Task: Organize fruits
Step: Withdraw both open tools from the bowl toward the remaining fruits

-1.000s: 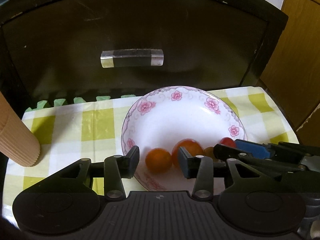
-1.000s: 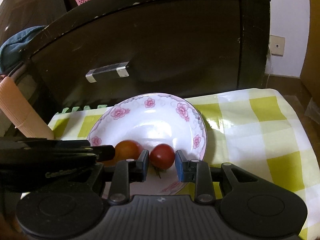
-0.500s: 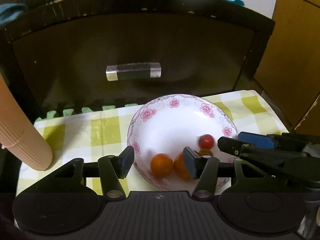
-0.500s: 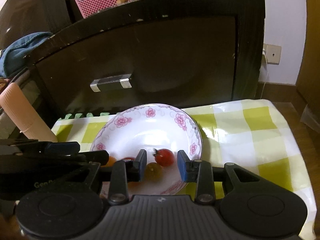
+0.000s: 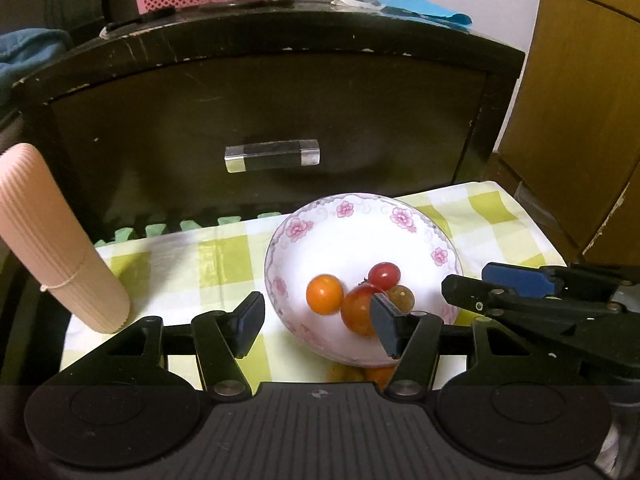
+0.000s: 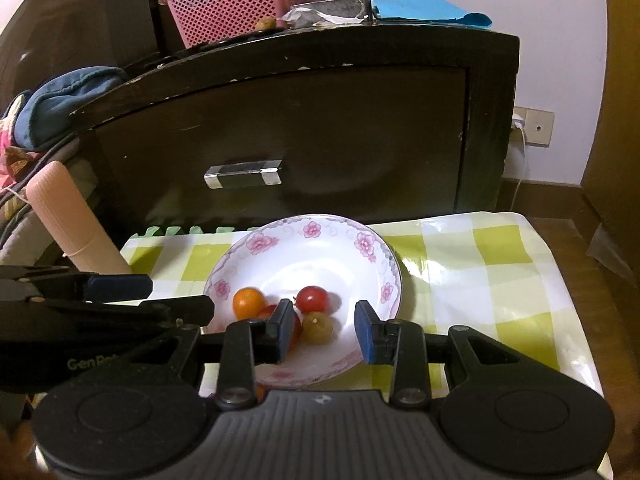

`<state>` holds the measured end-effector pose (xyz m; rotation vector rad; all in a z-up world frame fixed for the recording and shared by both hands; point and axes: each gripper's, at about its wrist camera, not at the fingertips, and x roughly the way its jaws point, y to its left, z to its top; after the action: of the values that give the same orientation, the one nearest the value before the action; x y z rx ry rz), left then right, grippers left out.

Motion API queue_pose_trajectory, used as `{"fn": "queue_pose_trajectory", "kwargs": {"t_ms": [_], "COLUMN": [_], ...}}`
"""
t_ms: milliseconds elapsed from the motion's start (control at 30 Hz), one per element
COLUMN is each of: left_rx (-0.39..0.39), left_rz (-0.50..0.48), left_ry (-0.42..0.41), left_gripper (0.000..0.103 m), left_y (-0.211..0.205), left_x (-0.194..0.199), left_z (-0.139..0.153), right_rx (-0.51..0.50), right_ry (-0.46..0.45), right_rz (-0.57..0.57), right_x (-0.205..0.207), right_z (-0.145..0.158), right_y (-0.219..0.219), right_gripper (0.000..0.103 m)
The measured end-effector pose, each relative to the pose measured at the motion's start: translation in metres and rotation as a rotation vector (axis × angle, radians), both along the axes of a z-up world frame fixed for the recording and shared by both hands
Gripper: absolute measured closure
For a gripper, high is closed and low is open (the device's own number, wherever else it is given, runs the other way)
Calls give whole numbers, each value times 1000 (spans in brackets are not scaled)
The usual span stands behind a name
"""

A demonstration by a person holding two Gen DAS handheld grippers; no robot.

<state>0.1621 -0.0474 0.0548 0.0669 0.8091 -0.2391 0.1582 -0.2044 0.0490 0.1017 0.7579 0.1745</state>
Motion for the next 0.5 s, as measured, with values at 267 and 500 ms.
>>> {"fn": "queue_pose_trajectory", "kwargs": {"t_ms": [267,500], "left_rx": [21,59], "left_rz": [0,8], "left_ry": [-22,-20], "left_gripper": [38,40], "left_y": [5,11], "left_x": [-22,-39], "left_z": [9,7], "right_rx": [16,22], "right_ry": [-11,12], "right_rz": [3,20], "right_x": [-21,-37], "right_z": [8,6], "right_y": [6,16], "right_gripper": [71,71]}}
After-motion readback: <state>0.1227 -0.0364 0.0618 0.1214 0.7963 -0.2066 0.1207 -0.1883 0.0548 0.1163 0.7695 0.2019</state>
